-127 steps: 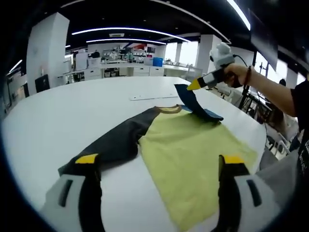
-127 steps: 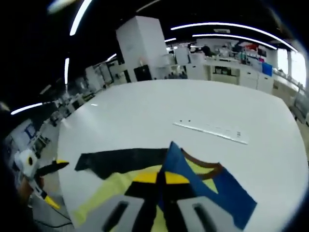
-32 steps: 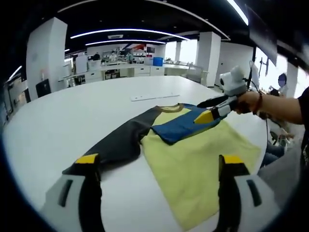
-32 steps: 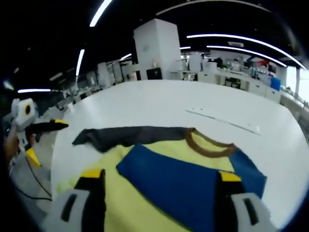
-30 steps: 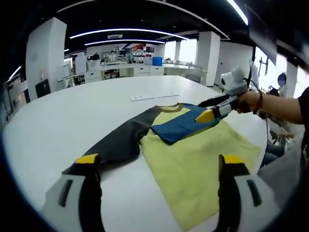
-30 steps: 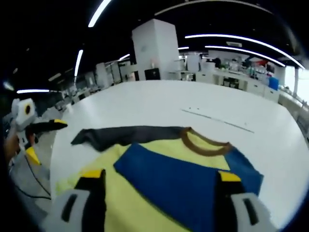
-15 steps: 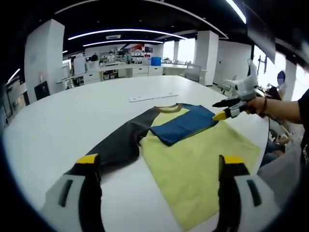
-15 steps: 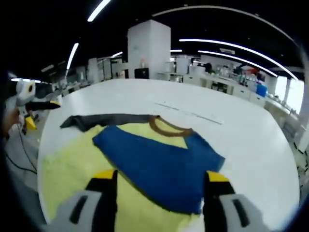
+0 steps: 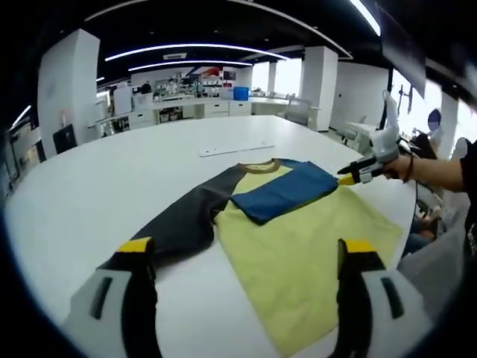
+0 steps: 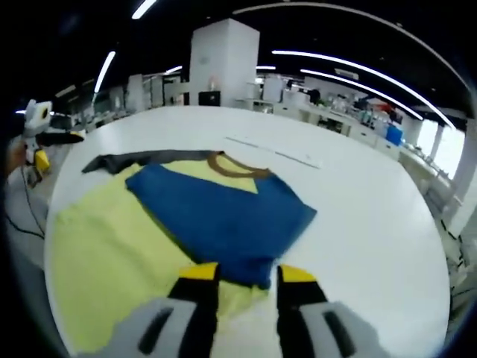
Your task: Fold the garment on the visible template until the final outline fits inside the template.
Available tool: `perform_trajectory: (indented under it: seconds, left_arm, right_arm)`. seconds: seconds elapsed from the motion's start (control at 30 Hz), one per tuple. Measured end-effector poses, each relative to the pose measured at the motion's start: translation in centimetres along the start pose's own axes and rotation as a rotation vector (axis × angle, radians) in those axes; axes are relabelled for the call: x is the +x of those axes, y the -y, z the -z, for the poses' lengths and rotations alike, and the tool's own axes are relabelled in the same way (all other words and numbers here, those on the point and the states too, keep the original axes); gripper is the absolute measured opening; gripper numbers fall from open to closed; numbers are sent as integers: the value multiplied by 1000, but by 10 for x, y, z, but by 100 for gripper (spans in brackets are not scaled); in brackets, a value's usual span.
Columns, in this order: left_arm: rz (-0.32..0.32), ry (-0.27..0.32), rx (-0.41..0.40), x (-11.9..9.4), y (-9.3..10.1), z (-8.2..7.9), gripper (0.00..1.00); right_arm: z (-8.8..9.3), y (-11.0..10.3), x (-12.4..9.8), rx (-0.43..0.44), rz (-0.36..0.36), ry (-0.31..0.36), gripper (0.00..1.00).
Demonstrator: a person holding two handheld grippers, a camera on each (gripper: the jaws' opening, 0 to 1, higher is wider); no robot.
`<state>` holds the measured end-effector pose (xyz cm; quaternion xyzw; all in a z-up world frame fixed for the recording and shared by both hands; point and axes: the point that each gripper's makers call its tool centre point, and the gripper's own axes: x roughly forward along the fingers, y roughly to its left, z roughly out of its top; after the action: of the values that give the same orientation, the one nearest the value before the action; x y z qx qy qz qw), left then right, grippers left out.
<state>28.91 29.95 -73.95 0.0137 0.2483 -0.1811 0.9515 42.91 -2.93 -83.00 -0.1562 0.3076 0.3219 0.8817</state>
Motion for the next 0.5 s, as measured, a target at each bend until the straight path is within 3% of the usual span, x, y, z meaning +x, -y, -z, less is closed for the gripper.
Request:
perform_trajectory:
  seconds: [0.13, 0.2, 0.43, 0.5]
  left_arm:
    - [-6, -2, -5, 0, -8, 2, 99]
    - [-8, -4, -7, 0, -13, 4, 99]
    - [-10, -8, -14, 0, -10, 5, 98]
    - [-11, -12, -13, 0, -9, 6, 98]
  right_arm:
    - [9, 1, -3, -30, 6, -30, 22]
    - [7, 3, -2, -37, 9, -25, 16]
    - [5, 8, 0, -53, 16, -21, 10]
    - [6, 9, 2, -69, 16, -25, 3]
